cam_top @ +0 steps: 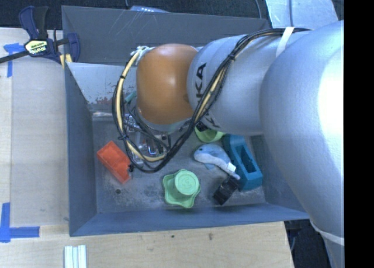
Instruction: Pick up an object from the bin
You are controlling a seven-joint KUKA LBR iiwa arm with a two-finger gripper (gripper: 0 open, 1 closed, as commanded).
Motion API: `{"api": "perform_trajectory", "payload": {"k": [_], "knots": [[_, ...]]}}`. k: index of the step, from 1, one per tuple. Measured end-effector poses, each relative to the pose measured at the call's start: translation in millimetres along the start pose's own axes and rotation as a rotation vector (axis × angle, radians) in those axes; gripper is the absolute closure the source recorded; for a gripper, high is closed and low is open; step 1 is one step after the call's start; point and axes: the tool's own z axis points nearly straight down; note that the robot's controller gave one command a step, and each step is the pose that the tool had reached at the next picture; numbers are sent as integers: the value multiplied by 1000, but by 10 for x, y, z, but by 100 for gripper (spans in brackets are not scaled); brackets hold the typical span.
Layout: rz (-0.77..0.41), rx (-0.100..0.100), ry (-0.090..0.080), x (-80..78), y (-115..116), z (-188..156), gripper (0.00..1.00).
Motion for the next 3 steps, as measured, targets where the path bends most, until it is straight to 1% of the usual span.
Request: {"api": "perform_trajectory", "payload": {"k": [1, 3], "knots": [[333, -2, -3, 73, 109, 588, 100], [333, -2, -4, 75, 106, 568, 100]]}}
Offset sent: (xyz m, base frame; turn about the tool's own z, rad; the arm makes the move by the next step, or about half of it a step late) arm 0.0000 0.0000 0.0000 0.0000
